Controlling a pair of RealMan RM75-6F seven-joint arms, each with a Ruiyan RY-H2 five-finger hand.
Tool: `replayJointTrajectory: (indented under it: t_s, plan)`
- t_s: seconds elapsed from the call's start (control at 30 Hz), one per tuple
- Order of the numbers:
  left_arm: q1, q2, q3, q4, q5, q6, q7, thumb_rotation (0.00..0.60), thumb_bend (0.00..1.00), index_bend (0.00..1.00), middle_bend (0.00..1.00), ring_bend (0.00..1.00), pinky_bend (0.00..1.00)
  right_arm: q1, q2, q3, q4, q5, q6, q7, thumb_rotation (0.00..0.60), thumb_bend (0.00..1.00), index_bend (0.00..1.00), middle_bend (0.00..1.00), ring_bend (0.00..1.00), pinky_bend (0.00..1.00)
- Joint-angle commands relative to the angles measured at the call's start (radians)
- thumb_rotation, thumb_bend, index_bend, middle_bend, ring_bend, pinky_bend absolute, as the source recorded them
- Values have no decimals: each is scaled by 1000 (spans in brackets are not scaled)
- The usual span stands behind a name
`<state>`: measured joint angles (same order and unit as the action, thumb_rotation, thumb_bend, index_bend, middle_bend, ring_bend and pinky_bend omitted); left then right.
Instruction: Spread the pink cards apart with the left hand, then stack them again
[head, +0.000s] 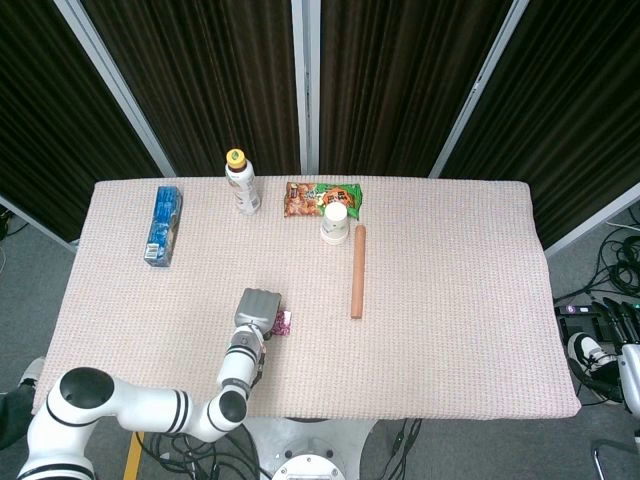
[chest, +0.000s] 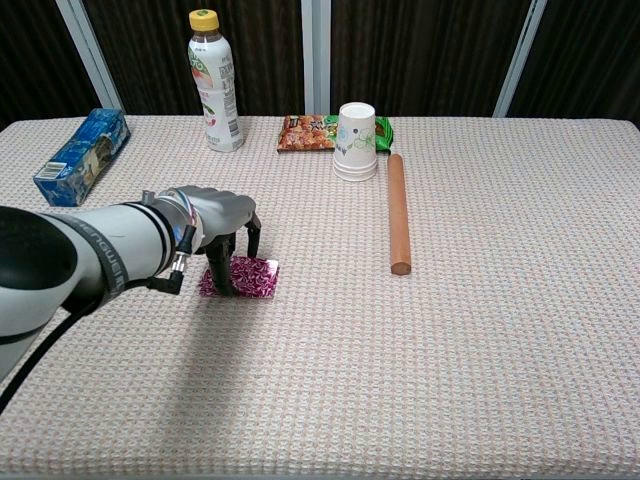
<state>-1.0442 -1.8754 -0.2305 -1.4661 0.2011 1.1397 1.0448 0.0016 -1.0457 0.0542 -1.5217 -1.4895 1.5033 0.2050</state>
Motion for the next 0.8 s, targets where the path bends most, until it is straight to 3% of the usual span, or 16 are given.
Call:
replayJointTrajectory:
  t_s: [0.03,0.8]
  plan:
    - [1,0,0,1,0,-2,0,600,264,439,877,864,960,0,0,0,0,0,0,-1,509,163,113,70,0,0]
    - [4,-3,2,4,3,-10,2,600,263,397,877,864,960,-1,0,0,2,2,-1,0,509,162,113,71,0,0]
